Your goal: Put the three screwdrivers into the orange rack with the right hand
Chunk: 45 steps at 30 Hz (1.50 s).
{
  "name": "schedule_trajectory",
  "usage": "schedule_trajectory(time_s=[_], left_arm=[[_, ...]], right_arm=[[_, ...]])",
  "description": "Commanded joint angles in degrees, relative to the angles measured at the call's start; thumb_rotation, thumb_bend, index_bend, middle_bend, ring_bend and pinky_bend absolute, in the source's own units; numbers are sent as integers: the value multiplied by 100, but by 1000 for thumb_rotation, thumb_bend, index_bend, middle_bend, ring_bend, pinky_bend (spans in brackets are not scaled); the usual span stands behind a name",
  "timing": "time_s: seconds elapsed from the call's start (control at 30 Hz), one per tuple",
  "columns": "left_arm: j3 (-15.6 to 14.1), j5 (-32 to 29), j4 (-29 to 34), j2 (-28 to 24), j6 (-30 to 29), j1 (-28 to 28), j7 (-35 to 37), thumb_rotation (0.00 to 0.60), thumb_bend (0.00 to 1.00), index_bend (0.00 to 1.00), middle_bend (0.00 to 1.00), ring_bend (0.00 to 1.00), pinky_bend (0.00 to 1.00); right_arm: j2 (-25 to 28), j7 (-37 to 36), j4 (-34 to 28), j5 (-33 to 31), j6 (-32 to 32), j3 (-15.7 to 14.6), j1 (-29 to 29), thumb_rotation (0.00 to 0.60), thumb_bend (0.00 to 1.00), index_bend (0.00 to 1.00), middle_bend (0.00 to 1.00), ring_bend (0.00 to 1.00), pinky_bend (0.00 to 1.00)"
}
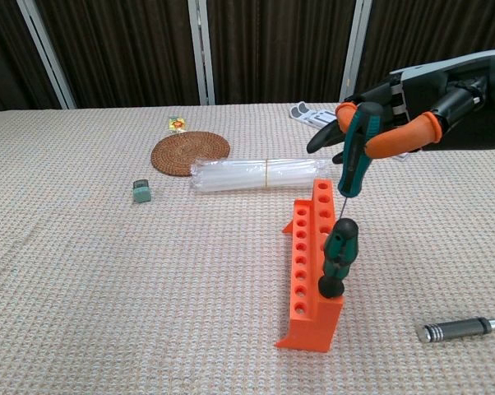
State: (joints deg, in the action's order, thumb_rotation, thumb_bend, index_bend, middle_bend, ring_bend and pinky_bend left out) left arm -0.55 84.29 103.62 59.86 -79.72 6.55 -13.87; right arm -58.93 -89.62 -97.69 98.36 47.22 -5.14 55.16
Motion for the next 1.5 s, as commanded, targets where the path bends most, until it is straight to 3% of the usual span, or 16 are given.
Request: schedule_trajectory(time_s=[0.03,0.57,0.93,1.5], left_arm=[[1,-8,-7,1,-5,-4,8,600,138,257,0,0,0],[-13,9,29,0,-25,-11,-51,600,137,258,0,0,0],[-19,2,26,-11,-52,-32,-66,600,139,258,0,0,0],[-44,58,-2,-14,-89,-60,-8,600,139,258,0,0,0]], right_arm=[[-25,-17,40,-27,-13,-19,4,600,199,661,280,0,0],[-144,-94,254,38,-1,-189,18,600,199,658,280,0,0],[-488,625,433,-247,-155,-169,-81,600,198,643,266,0,0],[-694,1407,241,-475,-300,-84,-151,600,160,485,228,0,0]])
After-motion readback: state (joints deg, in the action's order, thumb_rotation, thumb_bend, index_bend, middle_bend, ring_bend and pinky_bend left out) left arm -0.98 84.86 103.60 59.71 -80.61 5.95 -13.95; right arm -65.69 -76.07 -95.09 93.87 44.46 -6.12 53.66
